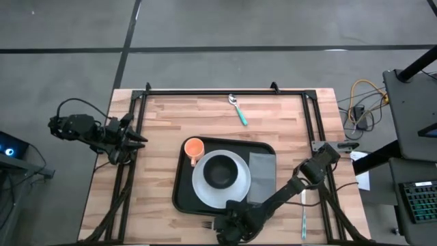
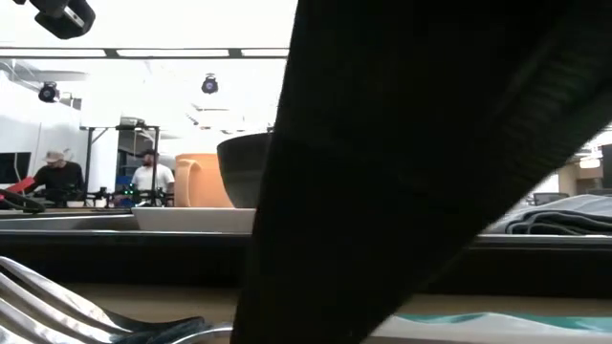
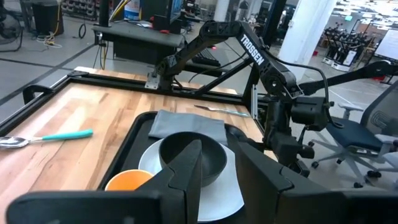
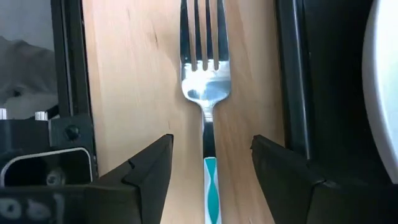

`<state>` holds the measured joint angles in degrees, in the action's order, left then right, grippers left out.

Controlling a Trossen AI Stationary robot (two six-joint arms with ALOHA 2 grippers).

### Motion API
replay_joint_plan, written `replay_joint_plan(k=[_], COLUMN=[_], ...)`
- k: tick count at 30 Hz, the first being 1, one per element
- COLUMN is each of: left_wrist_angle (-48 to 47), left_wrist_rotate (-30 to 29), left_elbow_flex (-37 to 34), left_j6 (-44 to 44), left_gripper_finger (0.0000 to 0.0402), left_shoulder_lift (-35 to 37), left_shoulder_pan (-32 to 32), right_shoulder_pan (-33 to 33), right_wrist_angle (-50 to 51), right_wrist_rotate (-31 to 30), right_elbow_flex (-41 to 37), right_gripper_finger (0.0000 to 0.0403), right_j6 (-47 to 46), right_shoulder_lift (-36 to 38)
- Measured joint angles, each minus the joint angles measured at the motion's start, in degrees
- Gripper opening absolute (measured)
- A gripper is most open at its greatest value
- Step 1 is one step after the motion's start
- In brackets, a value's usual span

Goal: Set up tray
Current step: Put the green fork on top of the gray napkin

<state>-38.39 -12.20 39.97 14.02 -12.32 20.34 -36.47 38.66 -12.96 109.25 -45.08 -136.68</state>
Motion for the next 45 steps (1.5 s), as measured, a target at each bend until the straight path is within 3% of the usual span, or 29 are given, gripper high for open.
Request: replay_joint_plan(k=[18, 31, 39, 45], left_wrist_angle=[0.04, 0.04, 0.04, 0.04], left_wrist_rotate=[0.12, 0.1, 0.01, 0.01], left_elbow_flex=[-0.5, -0.5, -0.5, -0.5], left_j6=[0.02, 0.04, 3.89, 3.91], left_gripper_finger=[0.0079, 0.0079, 0.0079, 0.0079], left_shoulder_lift=[-1.55, -1.84, -1.84, -1.84], left_shoulder_pan=[0.0, 0.0, 0.0, 0.0], right_shoulder_pan=[0.06, -0.04, -0.05, -0.5], right_wrist_angle=[5.93, 5.8, 6.29, 12.09], right_wrist_rotate=[5.2, 7.63, 7.19, 5.5], right_elbow_flex=[0.17, 1.07, 2.24, 6.63], right_gripper_finger=[0.0165, 0.002, 0.0018, 0.0017], right_j6=[-0.87, -0.53, -0.37, 0.23], right_shoulder_lift=[0.22, 0.22, 0.2, 0.17])
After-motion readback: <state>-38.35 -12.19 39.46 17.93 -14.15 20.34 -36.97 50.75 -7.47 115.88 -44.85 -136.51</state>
